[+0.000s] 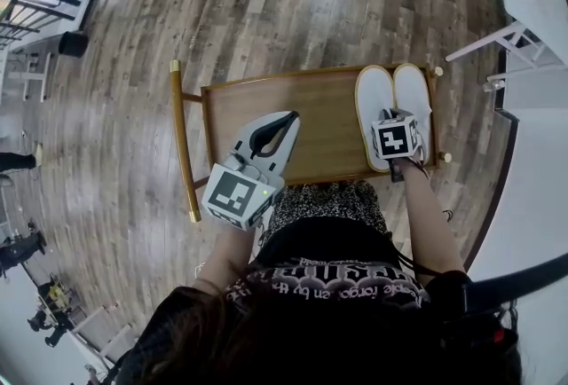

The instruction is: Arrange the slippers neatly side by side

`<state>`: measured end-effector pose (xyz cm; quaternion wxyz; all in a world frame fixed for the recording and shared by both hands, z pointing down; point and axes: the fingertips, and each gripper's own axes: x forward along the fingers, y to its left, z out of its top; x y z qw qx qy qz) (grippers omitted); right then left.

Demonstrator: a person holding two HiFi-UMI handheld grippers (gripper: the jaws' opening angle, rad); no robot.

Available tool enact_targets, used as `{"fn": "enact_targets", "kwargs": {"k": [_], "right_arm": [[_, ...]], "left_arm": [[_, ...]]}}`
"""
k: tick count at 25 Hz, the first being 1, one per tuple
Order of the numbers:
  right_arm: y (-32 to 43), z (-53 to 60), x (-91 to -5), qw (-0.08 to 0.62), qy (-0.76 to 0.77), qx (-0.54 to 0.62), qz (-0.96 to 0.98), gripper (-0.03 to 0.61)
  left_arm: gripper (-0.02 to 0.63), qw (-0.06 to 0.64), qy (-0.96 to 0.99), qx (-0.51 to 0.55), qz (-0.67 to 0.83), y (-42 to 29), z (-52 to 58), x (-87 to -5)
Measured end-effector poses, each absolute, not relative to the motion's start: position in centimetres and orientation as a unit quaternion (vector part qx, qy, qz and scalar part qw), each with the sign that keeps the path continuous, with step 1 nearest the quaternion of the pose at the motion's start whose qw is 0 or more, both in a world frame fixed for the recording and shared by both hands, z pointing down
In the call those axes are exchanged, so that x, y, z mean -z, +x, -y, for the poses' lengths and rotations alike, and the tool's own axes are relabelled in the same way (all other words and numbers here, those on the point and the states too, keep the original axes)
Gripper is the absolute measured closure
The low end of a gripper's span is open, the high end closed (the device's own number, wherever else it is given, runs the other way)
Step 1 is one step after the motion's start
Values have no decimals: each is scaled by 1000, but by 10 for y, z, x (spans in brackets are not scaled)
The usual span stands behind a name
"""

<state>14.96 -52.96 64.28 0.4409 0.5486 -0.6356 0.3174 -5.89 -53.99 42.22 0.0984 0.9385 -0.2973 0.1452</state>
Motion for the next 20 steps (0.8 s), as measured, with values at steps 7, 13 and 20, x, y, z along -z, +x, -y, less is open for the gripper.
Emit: {"fn": "enact_targets", "kwargs": {"k": [7,13,20], "right_arm": [[149,532,-639,406,556,-340,640,563],[148,524,-622,368,549,-354,662,483],[152,532,-527,297,601,-283,686,487]], "left_arm": [[617,92,942,-144,289,-50,537,-419],[617,100,940,-140,294,-46,539,-421],[617,106,936,-135,307,-40,548,-423]]}}
